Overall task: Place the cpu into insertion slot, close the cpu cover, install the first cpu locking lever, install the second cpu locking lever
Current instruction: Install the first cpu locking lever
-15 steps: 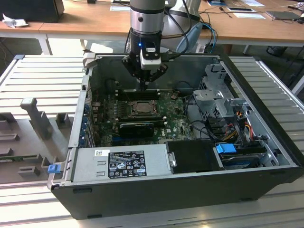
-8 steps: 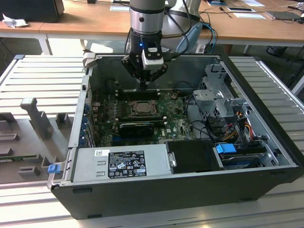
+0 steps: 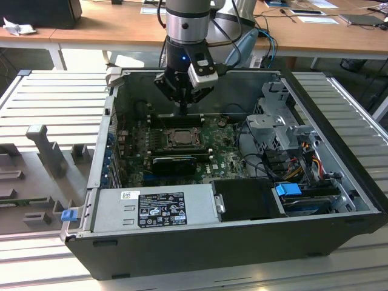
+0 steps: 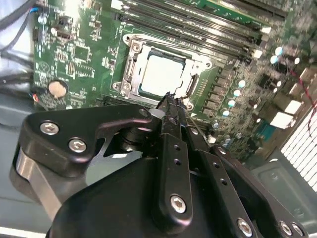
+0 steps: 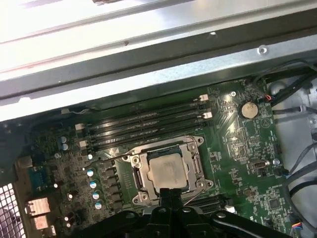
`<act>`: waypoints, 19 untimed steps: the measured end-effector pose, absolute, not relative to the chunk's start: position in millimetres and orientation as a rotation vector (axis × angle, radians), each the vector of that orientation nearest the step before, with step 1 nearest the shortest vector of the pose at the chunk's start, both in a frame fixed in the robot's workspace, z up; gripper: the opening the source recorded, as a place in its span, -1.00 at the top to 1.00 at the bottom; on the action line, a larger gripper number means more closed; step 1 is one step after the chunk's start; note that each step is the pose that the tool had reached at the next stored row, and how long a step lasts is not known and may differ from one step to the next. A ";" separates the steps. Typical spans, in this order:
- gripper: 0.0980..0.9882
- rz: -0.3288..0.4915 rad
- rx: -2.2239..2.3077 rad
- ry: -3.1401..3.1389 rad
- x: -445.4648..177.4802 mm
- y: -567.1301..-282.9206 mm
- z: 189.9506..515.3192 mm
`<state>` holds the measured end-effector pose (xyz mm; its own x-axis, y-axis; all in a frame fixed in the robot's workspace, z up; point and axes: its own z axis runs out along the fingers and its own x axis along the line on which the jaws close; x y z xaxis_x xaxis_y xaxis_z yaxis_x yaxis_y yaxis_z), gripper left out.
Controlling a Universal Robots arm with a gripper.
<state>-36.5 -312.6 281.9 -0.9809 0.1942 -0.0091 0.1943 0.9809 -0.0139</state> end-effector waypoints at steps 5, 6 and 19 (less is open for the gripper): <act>0.98 -0.022 0.119 3.131 -36.5 -312.6 281.6; 0.98 -0.022 0.091 3.131 -36.5 -312.6 281.5; 0.98 0.056 -0.364 3.103 -36.7 -313.3 280.9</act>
<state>-36.7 -313.3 280.9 -0.9727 -0.2311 -0.0210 -0.2317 0.9722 0.0339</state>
